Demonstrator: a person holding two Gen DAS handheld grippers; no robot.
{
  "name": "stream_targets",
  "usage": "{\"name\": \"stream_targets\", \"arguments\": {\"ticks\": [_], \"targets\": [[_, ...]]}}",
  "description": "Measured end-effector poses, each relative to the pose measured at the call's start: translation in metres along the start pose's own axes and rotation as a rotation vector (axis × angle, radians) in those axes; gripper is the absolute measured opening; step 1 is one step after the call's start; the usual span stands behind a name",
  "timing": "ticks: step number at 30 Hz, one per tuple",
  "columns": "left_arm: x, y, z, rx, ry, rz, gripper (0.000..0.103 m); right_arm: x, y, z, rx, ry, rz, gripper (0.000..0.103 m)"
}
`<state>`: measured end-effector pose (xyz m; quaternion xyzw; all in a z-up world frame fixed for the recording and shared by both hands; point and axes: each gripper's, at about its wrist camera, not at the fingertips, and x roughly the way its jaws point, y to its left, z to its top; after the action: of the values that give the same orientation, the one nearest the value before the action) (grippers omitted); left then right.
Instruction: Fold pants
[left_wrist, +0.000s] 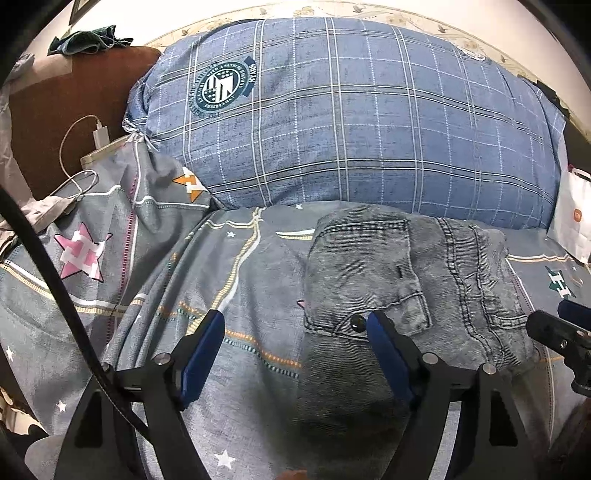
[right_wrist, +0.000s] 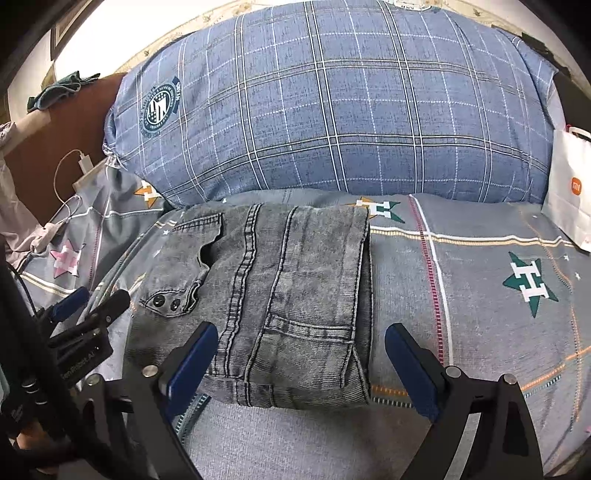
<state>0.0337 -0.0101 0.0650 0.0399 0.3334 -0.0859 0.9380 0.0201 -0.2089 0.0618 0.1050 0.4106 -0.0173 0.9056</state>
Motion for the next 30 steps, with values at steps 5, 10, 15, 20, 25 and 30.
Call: {"name": "stream_targets", "arguments": {"ticks": [5,10,15,20,25,30], "targets": [[-0.0001,-0.0028,-0.0002,0.007,0.004,-0.006,0.08,-0.0025,-0.0008,0.001,0.001,-0.014,0.0,0.094],[-0.0018,-0.004,0.0002,0.01,0.0,-0.01,0.08,-0.0033,0.0024,0.0004,-0.011,-0.021,-0.004,0.094],[-0.0025,-0.0061,-0.0005,0.018,0.0,-0.007,0.08,-0.0045,0.0047,0.0001,-0.017,-0.027,-0.006,0.094],[-0.0028,-0.0067,0.0,0.018,0.0,-0.009,0.08,-0.0039,0.0042,0.0001,-0.015,-0.027,-0.005,0.094],[-0.0038,-0.0066,0.0001,0.02,-0.001,-0.012,0.08,-0.0033,0.0038,0.0,-0.011,-0.026,-0.003,0.094],[-0.0037,-0.0064,0.0002,0.021,-0.001,-0.011,0.08,-0.0036,0.0047,-0.0001,-0.012,-0.028,-0.005,0.094]]}}
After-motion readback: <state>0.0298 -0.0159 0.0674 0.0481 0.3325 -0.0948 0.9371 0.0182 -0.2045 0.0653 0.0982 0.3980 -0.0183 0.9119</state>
